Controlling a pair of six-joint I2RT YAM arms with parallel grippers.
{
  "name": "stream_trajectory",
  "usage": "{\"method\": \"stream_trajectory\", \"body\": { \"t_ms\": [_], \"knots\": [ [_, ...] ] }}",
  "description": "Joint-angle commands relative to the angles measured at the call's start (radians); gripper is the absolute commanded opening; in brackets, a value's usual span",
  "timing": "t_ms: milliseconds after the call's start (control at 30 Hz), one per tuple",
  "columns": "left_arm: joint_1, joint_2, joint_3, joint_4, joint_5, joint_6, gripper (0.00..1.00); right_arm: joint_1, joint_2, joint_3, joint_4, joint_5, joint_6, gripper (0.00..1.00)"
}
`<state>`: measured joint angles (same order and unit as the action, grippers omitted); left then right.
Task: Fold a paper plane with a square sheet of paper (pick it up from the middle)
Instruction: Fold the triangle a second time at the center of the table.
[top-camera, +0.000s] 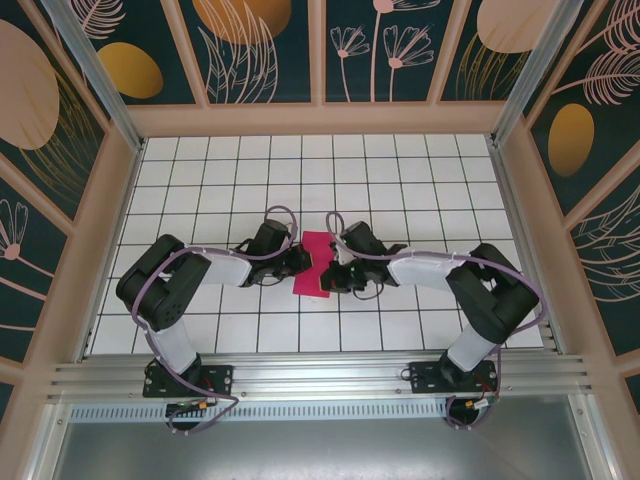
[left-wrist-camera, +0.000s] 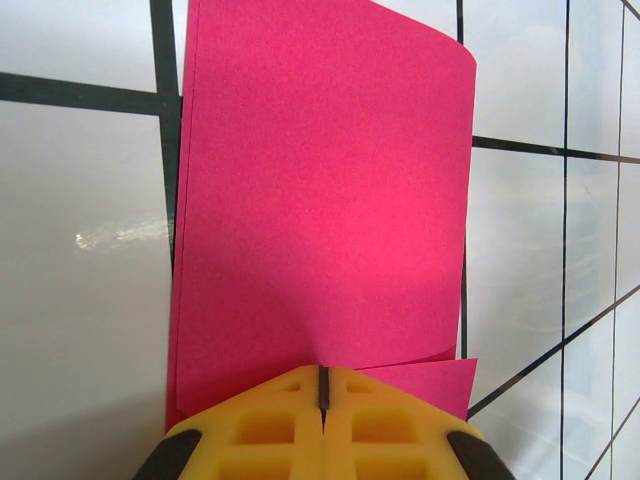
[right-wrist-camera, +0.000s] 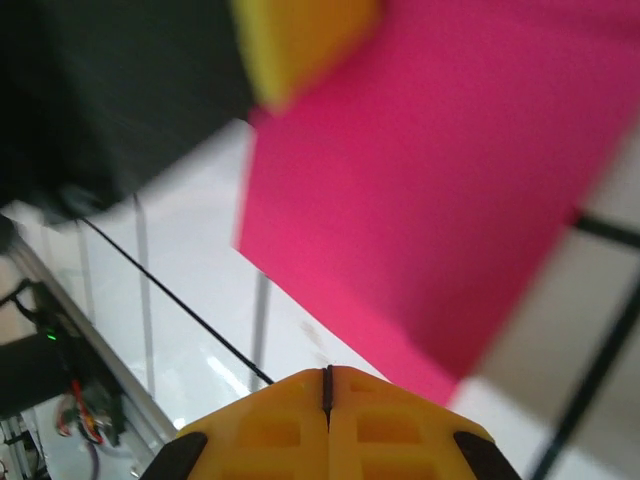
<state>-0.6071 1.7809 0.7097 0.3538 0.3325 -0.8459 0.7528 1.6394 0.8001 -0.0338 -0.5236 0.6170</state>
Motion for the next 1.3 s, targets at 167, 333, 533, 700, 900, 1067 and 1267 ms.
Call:
{"method": "stream_trajectory", "body": {
  "t_ms": [167,333,533,700,900,1067,1267],
  "knots": [
    [0.004,0.023,-0.022,-0.041,-0.038,-0.001,0.02,-0.007,0.129,0.047,0.041,0.002,0.018,0.04],
    [0.003,0.019,-0.022,-0.044,-0.044,-0.004,0.02,-0.006,0.111,-0.042,0.062,-0.021,0.023,0.03],
    [0.003,0.014,-0.019,-0.048,-0.056,-0.012,0.02,-0.007,0.000,-0.155,0.037,-0.041,0.032,0.04],
    [0.003,-0.004,-0.016,-0.023,-0.036,-0.013,0.04,-0.024,-0.129,-0.152,-0.031,0.179,0.092,0.04],
    [-0.007,-0.048,0.017,-0.007,-0.002,-0.022,0.08,-0.107,-0.206,-0.158,0.070,0.224,0.147,0.20],
    [-0.009,-0.110,0.041,-0.048,-0.006,-0.004,0.11,-0.112,-0.144,-0.125,0.104,0.190,0.152,0.28],
    [-0.009,-0.150,0.040,-0.100,-0.026,0.012,0.11,-0.114,-0.091,-0.121,0.168,0.123,0.172,0.32]
  ]
}}
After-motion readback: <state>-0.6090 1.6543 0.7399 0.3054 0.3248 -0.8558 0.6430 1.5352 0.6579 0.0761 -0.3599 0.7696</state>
